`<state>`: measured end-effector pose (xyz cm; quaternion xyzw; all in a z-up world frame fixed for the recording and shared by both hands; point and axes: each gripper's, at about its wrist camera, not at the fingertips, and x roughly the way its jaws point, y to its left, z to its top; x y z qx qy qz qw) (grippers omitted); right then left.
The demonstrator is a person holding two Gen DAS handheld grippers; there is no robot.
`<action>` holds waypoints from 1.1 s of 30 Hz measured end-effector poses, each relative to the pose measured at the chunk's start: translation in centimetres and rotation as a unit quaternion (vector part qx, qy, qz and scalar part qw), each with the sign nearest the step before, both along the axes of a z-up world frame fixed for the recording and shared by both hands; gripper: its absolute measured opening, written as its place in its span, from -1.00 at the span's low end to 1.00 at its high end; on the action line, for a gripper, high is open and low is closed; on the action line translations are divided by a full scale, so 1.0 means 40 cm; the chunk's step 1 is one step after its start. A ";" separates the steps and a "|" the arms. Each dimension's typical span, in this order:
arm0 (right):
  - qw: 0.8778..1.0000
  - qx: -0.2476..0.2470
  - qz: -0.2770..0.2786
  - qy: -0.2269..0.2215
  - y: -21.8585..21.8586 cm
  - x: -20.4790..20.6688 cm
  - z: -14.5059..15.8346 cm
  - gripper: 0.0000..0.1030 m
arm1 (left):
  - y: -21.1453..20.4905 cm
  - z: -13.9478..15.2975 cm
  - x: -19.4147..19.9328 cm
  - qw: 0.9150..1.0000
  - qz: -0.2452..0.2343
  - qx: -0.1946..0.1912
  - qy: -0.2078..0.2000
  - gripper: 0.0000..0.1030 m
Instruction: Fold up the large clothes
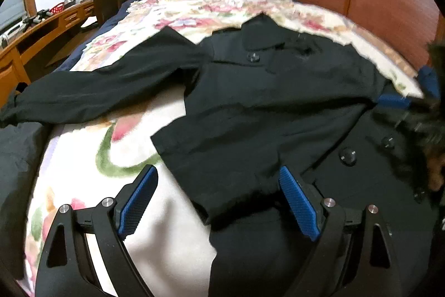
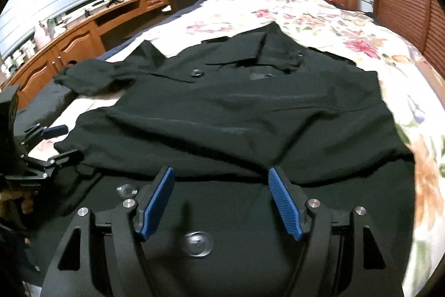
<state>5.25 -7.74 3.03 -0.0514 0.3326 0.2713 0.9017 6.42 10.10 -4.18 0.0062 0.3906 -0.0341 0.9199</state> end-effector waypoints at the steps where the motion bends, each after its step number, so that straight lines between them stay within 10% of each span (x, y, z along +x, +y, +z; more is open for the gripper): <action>1: 1.000 -0.010 0.002 -0.003 0.015 -0.005 -0.011 0.40 | 0.007 0.006 -0.005 1.000 0.001 -0.002 -0.005 0.74; 9: 0.999 -0.040 0.009 0.002 0.047 0.011 -0.069 0.40 | 0.113 0.068 -0.026 0.999 0.029 0.011 -0.033 0.31; 33: 0.998 -0.057 0.015 -0.014 0.059 -0.006 -0.056 0.40 | 0.703 0.162 0.090 0.964 0.261 0.045 -0.023 0.24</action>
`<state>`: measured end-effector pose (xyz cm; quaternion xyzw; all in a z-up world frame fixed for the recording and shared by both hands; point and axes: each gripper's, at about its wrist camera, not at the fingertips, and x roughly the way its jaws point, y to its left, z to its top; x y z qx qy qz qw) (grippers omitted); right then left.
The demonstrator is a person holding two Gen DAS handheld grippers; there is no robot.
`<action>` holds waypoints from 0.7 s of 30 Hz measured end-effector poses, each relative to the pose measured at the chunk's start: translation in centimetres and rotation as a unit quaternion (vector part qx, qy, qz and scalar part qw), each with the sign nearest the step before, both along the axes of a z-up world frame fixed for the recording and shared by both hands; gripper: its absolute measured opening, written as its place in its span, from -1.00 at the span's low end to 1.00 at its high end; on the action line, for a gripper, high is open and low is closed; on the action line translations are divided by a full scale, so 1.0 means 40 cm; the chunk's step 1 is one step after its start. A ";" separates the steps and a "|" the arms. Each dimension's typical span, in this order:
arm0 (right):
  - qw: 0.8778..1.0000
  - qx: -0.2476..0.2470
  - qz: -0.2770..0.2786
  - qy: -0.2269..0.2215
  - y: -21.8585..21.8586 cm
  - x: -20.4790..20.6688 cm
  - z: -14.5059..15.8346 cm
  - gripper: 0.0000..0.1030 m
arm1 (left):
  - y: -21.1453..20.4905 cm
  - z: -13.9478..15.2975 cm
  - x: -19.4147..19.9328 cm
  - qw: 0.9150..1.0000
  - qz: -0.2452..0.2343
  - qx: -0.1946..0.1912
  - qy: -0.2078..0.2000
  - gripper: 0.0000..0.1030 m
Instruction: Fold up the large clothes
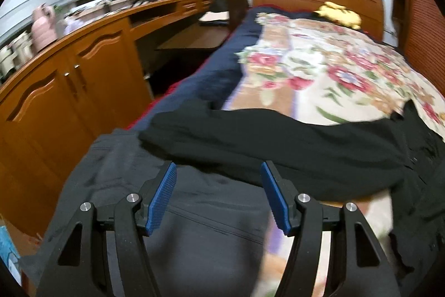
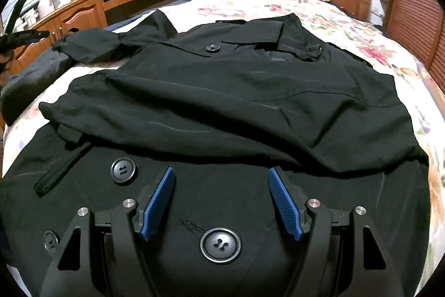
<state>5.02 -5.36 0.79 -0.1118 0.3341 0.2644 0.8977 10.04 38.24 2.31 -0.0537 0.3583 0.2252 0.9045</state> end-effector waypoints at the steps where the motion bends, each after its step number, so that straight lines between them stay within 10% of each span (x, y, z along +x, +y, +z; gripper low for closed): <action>1: 1.000 -0.001 0.000 0.000 0.000 0.000 0.000 0.40 | 0.017 -0.006 0.003 1.000 0.008 0.001 0.002 0.24; 18: 1.000 -0.004 0.003 0.004 0.003 0.008 -0.004 0.40 | 0.204 -0.090 0.094 0.995 0.076 -0.057 0.041 0.24; 21: 1.000 -0.004 0.003 0.004 0.003 0.009 -0.004 0.40 | 0.207 -0.096 0.109 0.994 0.068 -0.070 0.046 -0.14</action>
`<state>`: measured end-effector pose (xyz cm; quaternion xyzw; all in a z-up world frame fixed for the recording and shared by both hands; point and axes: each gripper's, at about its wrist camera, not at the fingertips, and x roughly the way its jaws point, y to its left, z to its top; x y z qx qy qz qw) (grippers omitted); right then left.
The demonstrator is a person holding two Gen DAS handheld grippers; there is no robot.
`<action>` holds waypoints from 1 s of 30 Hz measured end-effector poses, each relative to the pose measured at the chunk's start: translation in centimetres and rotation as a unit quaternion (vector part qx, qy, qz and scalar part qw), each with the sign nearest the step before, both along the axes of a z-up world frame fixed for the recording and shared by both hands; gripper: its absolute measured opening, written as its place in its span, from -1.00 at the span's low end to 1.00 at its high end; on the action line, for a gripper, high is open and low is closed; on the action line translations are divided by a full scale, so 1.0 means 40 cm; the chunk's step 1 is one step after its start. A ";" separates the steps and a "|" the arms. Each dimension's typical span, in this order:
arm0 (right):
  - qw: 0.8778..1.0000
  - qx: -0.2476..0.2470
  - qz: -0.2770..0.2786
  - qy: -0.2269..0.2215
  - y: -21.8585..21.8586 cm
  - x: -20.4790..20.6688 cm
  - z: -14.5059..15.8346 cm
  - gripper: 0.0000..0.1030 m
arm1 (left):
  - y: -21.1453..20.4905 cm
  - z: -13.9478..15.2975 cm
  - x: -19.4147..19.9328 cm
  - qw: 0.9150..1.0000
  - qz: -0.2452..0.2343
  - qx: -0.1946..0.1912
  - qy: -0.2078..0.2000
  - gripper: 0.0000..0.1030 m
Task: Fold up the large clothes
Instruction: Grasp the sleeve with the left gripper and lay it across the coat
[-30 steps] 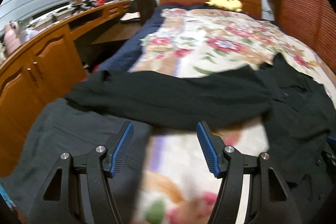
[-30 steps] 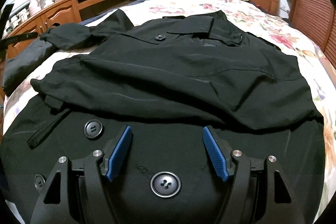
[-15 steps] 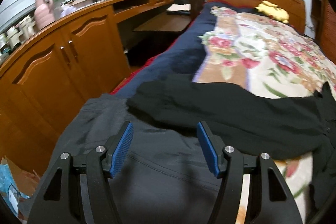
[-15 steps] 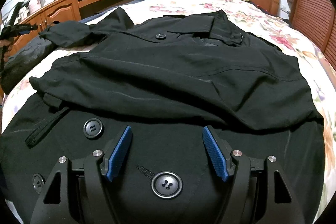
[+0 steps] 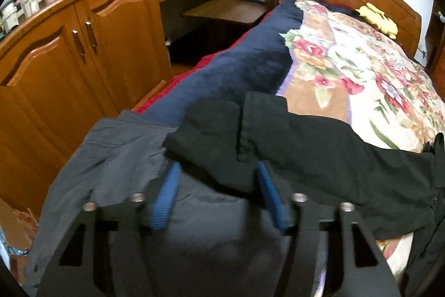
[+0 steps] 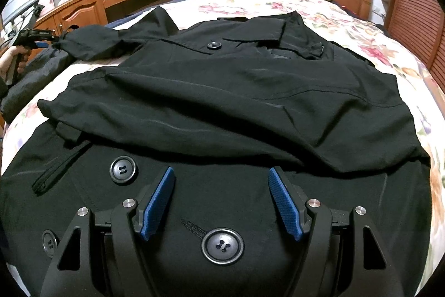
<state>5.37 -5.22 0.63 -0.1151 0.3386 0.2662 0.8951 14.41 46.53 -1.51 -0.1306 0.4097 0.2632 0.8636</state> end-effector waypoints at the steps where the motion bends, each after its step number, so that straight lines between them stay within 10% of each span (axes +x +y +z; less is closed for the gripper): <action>1: 1.000 0.000 0.000 0.000 0.000 0.000 0.000 0.40 | 0.001 0.000 0.007 1.000 -0.002 0.000 0.007 -0.43; 3: 1.000 0.001 0.000 0.001 0.001 0.000 0.000 0.40 | 0.001 0.006 0.015 1.000 -0.002 0.011 0.016 -0.80; 7: 1.000 0.001 -0.001 0.001 0.002 0.000 0.000 0.40 | -0.003 0.020 0.020 1.000 -0.013 0.017 0.018 -0.94; 20: 1.000 0.008 0.005 0.001 -0.002 -0.001 0.002 0.40 | -0.281 0.233 -0.013 0.986 -0.094 0.104 -0.087 -0.97; 30: 0.998 0.049 -0.004 -0.024 -0.094 -0.041 0.046 0.40 | -0.684 0.398 -0.014 0.956 -0.221 0.111 -0.159 -0.97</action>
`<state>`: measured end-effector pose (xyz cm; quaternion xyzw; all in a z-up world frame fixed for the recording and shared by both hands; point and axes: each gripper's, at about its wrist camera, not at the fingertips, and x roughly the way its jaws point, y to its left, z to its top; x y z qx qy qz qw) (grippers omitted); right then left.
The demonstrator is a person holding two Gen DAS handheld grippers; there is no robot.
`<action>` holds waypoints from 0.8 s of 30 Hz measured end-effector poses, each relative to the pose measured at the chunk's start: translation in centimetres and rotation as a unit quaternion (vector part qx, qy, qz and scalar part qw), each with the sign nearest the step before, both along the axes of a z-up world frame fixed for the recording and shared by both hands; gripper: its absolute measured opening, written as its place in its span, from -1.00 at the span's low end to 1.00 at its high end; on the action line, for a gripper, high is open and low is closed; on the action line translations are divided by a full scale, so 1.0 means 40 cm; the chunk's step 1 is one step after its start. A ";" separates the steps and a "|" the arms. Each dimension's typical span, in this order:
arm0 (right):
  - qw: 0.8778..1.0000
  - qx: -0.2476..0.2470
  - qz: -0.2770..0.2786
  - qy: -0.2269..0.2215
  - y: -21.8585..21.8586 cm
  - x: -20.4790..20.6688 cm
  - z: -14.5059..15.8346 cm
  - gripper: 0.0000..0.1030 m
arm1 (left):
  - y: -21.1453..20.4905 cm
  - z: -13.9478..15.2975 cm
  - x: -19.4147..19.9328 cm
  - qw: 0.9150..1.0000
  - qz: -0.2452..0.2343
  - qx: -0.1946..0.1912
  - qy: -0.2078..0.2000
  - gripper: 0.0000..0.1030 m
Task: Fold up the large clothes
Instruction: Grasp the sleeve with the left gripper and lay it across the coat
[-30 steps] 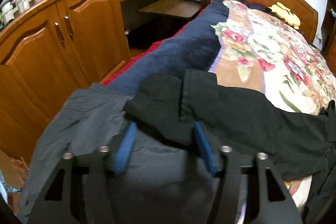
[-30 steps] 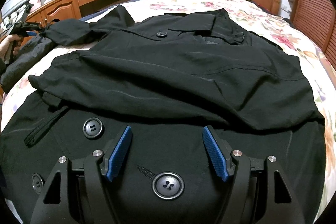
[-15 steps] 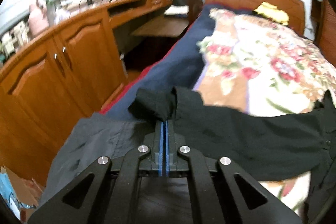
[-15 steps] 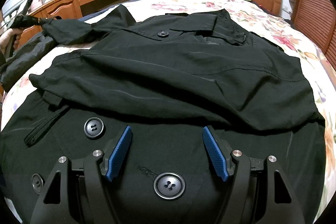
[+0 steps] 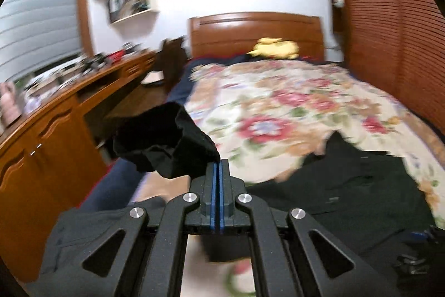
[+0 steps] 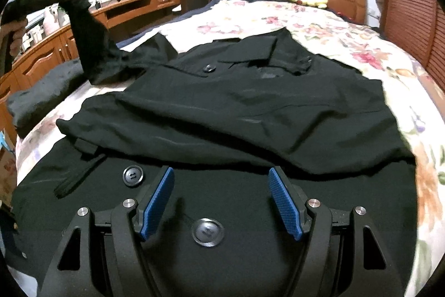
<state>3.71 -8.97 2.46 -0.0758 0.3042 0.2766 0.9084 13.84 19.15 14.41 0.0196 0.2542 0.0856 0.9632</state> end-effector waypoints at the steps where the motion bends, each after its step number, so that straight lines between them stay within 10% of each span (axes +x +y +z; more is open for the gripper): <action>1: 1.000 0.000 -0.004 -0.004 -0.011 -0.006 0.005 0.40 | -0.045 0.006 0.002 1.000 -0.018 -0.002 -0.003 -0.97; 18: 0.995 0.047 -0.088 -0.018 -0.248 -0.079 0.031 0.40 | -0.572 -0.094 -0.114 0.973 -0.231 0.018 0.025 -0.96; 24: 0.995 0.057 -0.079 -0.021 -0.243 -0.085 0.036 0.40 | -0.563 -0.185 -0.175 0.973 -0.225 0.022 0.043 -0.22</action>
